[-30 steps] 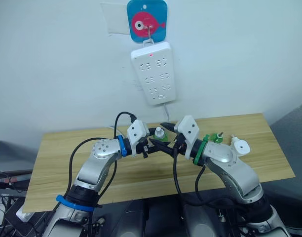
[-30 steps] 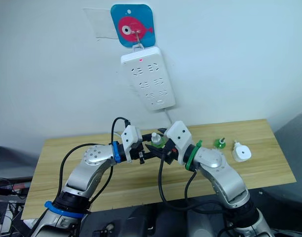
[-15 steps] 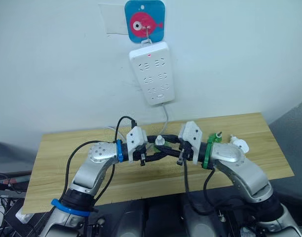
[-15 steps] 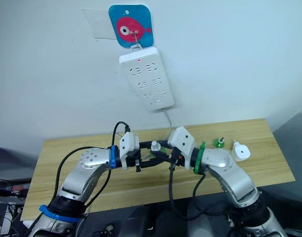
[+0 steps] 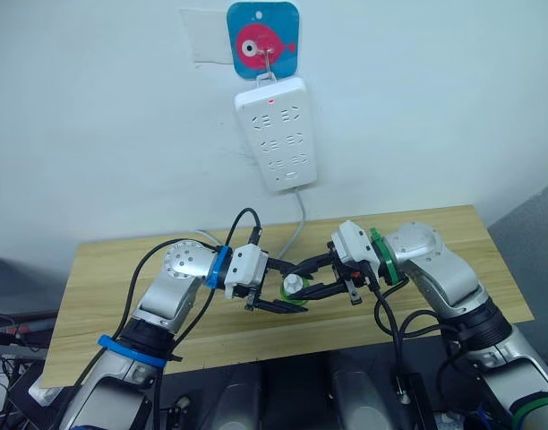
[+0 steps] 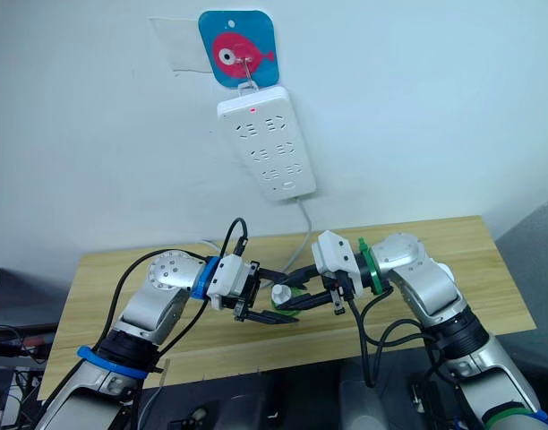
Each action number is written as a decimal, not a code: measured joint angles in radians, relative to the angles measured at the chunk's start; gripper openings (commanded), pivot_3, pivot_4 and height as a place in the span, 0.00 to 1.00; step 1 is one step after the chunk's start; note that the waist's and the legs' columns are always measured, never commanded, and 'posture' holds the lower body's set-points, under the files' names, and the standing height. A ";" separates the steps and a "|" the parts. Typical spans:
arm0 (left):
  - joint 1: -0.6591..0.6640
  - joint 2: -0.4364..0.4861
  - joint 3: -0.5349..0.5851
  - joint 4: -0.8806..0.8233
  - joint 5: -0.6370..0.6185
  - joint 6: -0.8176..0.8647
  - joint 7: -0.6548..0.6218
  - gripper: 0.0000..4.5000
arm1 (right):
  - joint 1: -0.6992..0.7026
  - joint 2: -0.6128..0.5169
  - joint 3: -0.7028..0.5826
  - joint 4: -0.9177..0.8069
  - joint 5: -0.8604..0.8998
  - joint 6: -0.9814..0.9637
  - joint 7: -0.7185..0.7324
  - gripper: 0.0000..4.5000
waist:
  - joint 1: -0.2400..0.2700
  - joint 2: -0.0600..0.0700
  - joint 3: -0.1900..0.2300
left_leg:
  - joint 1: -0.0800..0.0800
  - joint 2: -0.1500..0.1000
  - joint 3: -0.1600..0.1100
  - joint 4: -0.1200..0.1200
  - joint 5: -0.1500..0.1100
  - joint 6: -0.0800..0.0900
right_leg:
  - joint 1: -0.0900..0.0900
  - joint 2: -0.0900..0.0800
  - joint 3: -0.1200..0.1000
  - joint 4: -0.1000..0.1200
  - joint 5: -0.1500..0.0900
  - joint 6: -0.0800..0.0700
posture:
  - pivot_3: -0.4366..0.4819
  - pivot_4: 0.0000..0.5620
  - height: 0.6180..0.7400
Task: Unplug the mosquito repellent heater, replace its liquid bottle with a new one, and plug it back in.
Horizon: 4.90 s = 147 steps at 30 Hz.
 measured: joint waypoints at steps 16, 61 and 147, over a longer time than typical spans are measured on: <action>0.113 -0.036 0.099 -0.120 0.073 0.209 0.434 0.49 | 0.310 0.069 -0.093 -0.410 -0.145 0.214 -0.580 0.99 | 0.005 0.000 0.000 | 0.001 0.000 0.000 0.000 -0.001 0.001 | -0.001 -0.001 0.001 0.004 0.000 0.000 | 0.36 0.46 1.00; 0.035 0.057 -0.018 -0.051 -0.004 -0.067 -0.033 0.49 | -0.024 0.040 0.027 0.085 -0.024 -0.090 0.101 0.54 | 0.034 0.000 0.000 | 0.003 0.000 0.001 0.001 0.000 0.001 | 0.002 0.002 0.000 0.003 0.000 0.000 | 0.46 0.46 1.00; 0.160 -0.029 0.079 -0.143 0.063 0.157 0.343 0.49 | 0.299 -0.083 -0.197 -0.281 -0.075 0.175 -0.476 1.00 | 0.026 0.000 0.001 | 0.003 0.002 0.000 -0.001 -0.001 0.001 | 0.002 0.000 0.000 0.002 -0.001 -0.001 | 0.37 0.48 1.00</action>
